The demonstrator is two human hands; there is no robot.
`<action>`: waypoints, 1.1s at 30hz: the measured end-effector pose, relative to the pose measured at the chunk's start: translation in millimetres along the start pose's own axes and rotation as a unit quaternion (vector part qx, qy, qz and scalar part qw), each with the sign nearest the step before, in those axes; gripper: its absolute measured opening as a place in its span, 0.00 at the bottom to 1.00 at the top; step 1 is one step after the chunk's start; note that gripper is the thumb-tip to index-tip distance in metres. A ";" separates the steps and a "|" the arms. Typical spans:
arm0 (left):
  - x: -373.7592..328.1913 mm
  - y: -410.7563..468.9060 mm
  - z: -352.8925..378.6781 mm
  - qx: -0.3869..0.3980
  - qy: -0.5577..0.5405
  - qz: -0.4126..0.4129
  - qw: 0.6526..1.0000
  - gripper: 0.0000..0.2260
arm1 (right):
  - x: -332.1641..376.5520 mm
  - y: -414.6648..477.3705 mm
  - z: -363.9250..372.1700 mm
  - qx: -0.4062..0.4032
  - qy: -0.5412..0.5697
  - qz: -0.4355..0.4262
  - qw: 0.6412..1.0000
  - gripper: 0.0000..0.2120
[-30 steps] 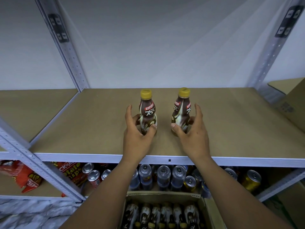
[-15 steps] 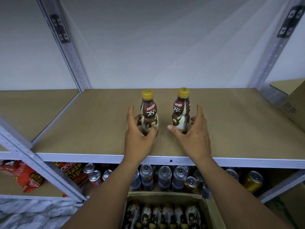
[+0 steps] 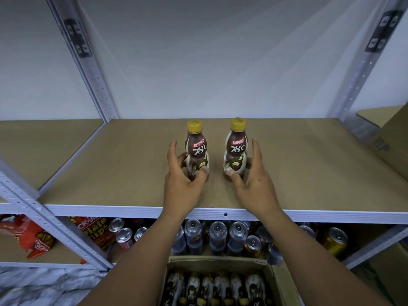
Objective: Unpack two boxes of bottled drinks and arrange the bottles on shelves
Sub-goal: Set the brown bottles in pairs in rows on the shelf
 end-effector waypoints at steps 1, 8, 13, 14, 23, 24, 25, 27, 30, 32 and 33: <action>0.0 0.1 0.1 0.000 0.000 0.001 1.000 0.43 | -0.1 0.0 0.1 0.002 0.004 0.001 1.000 0.45; 1.4 0.9 1.1 0.005 -0.004 -0.001 1.000 0.44 | -0.6 1.4 -2.5 -0.017 0.016 0.017 1.000 0.49; 3.4 2.2 2.5 0.021 -0.007 -0.001 1.000 0.44 | -1.6 2.0 -2.0 -0.013 0.032 0.016 0.999 0.47; 3.6 2.5 3.0 0.025 -0.010 0.001 1.000 0.44 | -2.6 2.0 -2.0 -0.013 0.038 0.020 0.999 0.47; -0.5 1.2 13.2 0.074 -0.018 0.008 0.997 0.45 | -0.8 2.1 3.5 0.004 0.035 0.016 0.999 0.50; -1.2 1.1 13.8 0.077 -0.019 0.010 0.997 0.45 | -0.4 2.2 4.1 0.006 0.034 0.014 0.999 0.50; -1.4 1.2 14.6 0.079 -0.022 0.012 0.997 0.45 | -0.2 2.4 4.3 0.008 0.033 0.013 0.999 0.51; -1.2 1.5 15.6 0.085 -0.024 0.011 0.996 0.45 | 0.4 1.7 3.5 0.010 0.037 0.014 0.999 0.51; -1.7 1.3 16.6 0.092 -0.033 0.005 0.995 0.46 | 2.4 0.5 0.3 0.006 0.055 0.016 0.998 0.52; -7.2 2.6 15.4 0.100 -0.035 0.012 0.994 0.46 | 3.9 0.8 -5.5 -0.003 0.074 0.021 0.997 0.52; -12.3 4.9 12.7 0.100 -0.032 0.023 0.994 0.46 | 5.5 2.1 -10.1 -0.009 0.084 0.020 0.996 0.52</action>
Point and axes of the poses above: each hand's wrist, its own y-axis towards the middle knuckle, its own z-axis out of the palm, x = y × z, the point moved 10 cm from there along y, towards the middle knuckle, and after that the axes turned 3 degrees about y, right-handed, at the moved point
